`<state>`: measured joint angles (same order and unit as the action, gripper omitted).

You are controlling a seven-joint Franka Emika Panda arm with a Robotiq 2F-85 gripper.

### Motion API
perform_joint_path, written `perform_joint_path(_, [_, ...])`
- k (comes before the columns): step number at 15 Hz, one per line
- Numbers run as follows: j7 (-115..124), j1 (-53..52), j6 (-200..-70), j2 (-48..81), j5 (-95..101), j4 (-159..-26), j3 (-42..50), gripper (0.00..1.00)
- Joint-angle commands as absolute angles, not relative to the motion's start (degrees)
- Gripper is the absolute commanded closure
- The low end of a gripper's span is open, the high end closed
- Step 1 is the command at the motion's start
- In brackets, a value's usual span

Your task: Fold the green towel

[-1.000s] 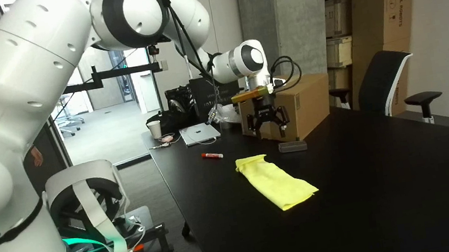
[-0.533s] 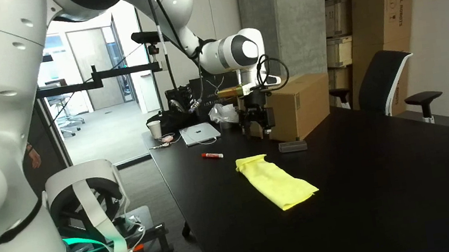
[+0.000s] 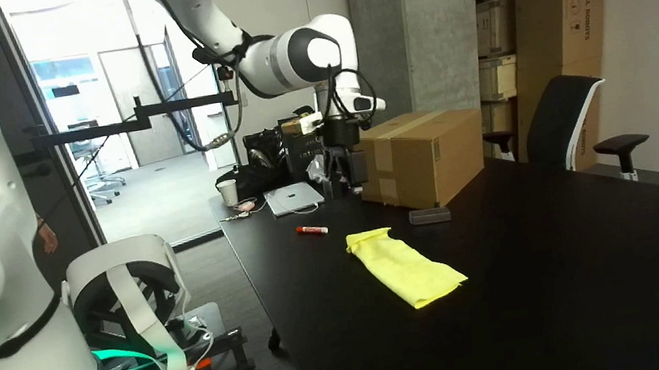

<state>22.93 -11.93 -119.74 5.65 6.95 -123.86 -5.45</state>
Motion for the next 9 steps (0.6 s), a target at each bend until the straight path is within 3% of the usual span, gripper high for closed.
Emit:
perform_joint_path(1, [23.37, -9.87, -122.58, -8.57, 6.63, -138.27, -5.75, 0.00])
perform_joint_path(3, [21.80, -8.50, -122.72, -14.86, 5.84, -143.83, -5.66, 0.00])
perform_joint_path(4, [22.86, -8.59, -120.14, -6.47, 6.76, -136.17, -6.75, 0.00])
perform_joint_path(9, [22.84, -8.17, -120.17, -7.36, 6.77, -137.51, -7.11, 0.00])
